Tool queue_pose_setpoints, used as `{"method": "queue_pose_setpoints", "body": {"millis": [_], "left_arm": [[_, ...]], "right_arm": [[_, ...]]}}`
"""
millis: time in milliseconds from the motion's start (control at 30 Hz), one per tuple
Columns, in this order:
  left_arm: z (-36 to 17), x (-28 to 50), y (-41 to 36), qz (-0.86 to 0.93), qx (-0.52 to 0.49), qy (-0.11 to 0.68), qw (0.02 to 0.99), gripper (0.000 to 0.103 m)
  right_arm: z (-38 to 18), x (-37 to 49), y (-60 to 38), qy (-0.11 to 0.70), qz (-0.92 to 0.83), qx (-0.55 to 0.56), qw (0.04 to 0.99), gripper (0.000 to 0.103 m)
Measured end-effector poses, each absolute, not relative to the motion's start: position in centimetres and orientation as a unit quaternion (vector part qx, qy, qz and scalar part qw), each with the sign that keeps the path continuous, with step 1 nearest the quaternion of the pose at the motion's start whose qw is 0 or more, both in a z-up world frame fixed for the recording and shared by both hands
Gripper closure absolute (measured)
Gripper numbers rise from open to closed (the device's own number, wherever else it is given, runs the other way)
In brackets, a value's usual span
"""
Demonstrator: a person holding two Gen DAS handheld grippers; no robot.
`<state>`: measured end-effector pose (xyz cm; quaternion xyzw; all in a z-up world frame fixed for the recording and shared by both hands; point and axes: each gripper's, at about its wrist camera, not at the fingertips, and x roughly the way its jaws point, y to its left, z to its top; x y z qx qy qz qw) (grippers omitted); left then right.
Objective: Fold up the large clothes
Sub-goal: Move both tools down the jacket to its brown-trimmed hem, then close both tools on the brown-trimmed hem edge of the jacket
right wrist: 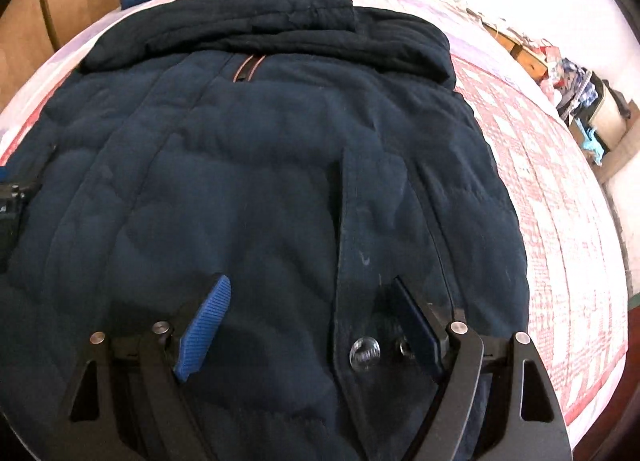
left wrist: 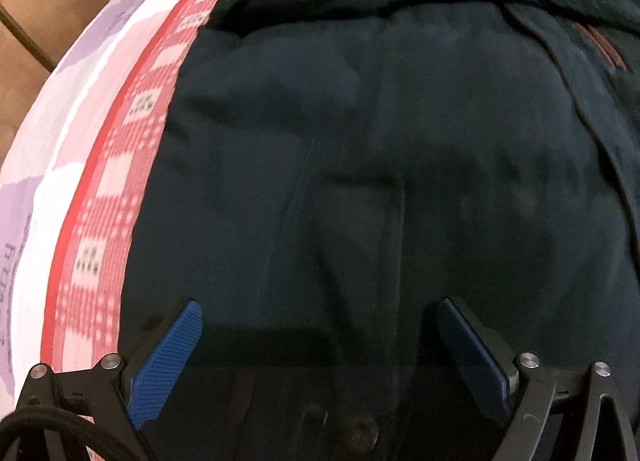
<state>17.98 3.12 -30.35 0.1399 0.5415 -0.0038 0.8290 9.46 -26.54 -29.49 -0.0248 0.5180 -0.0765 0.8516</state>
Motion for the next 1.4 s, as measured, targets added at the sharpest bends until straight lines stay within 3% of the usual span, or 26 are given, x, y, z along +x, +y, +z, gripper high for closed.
{"method": "queue_pose_setpoints", "body": {"millis": [567,1400], "left_arm": [[-30.7,10.9,7.1,0.017,0.109,0.55,0.828,0.004],[-29.9,0.2,16.5,0.107,0.106,0.564,0.812,0.004]], "right_arm": [[-29.6,3.8,-26.1,0.529,-0.078,-0.04,0.844,0.019],[-27.8,-10.7,-37.9,0.574,-0.188,0.005,0.797,0.019]]}}
